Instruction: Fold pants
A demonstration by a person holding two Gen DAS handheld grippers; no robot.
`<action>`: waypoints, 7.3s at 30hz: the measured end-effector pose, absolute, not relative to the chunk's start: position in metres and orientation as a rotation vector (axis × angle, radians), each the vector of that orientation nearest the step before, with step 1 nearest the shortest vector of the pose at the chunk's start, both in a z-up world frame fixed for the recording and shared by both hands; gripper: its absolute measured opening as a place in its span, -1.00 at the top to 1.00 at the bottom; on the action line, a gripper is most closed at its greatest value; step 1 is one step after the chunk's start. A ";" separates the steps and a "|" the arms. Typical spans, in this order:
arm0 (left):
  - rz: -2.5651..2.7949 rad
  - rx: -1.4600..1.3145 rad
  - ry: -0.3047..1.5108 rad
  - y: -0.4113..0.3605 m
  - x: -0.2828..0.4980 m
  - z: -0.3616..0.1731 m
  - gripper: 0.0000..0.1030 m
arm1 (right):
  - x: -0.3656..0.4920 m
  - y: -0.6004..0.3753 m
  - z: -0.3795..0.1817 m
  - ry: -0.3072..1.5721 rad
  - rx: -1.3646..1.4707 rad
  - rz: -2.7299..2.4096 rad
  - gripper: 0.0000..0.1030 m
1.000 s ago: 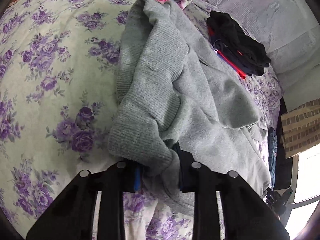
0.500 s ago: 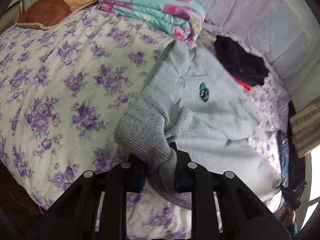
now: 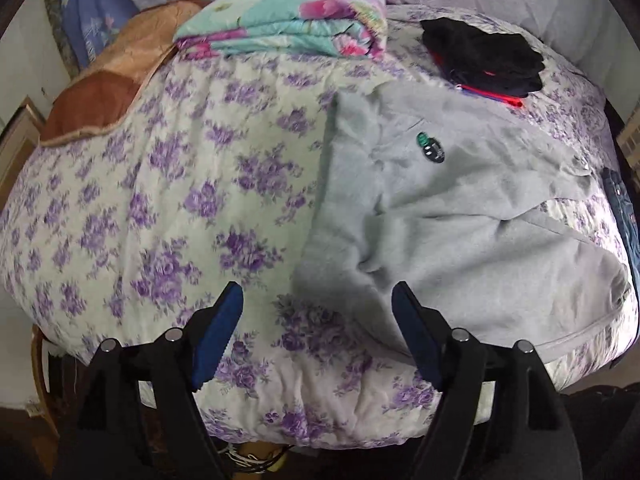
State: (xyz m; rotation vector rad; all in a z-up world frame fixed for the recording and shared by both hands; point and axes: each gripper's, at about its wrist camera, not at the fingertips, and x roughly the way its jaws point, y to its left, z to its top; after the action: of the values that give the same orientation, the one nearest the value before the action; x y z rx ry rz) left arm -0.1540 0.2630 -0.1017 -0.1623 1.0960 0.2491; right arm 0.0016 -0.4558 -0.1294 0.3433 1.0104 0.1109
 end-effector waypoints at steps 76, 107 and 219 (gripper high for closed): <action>0.047 0.349 0.996 0.174 -0.032 -0.091 0.78 | 0.119 -0.395 -0.086 0.838 0.118 0.600 0.83; 0.060 0.297 1.266 0.226 -0.164 -0.120 0.36 | -0.086 -0.456 -0.166 0.888 0.547 0.312 -0.64; 0.202 -0.364 0.853 0.343 -0.242 -0.131 -0.54 | 0.020 0.139 -0.101 1.069 -0.109 1.179 0.45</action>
State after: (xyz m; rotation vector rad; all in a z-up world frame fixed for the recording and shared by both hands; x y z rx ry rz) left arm -0.2422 0.3429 -0.1314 -0.3643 0.8531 0.2016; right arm 0.0204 0.1391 -0.1013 -0.1092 1.0694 1.1788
